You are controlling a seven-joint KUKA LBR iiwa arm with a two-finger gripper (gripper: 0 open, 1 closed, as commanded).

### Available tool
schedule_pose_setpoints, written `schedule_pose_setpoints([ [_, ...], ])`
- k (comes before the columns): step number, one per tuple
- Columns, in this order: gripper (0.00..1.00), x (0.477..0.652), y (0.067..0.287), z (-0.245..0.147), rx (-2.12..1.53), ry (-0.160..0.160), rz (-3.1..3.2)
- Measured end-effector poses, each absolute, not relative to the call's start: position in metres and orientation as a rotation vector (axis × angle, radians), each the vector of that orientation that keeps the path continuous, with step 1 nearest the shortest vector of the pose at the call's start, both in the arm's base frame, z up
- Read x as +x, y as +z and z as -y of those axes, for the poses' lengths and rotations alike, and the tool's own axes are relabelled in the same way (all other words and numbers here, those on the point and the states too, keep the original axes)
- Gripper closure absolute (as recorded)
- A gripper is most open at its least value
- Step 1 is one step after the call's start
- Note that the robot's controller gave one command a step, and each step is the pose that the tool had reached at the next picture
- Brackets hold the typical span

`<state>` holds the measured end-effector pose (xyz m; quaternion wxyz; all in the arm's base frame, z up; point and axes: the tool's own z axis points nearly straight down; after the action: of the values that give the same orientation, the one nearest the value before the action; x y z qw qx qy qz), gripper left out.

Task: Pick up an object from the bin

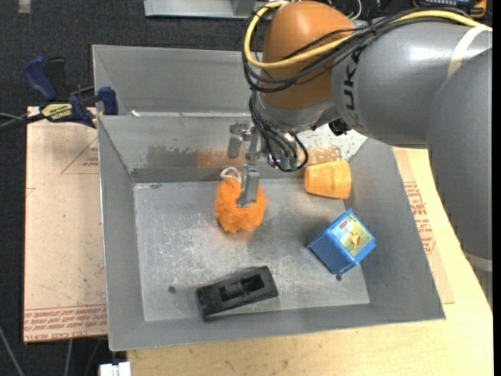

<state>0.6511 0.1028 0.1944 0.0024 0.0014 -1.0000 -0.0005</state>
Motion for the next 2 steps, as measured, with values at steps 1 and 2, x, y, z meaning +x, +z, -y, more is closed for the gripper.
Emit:
schedule_pose_setpoints([
  [1, 0.00, 0.652, 0.200, -0.102, 0.002, -0.002, 3.143],
  [2, 0.00, 0.638, 0.161, -0.097, 0.096, -0.003, 3.146],
])
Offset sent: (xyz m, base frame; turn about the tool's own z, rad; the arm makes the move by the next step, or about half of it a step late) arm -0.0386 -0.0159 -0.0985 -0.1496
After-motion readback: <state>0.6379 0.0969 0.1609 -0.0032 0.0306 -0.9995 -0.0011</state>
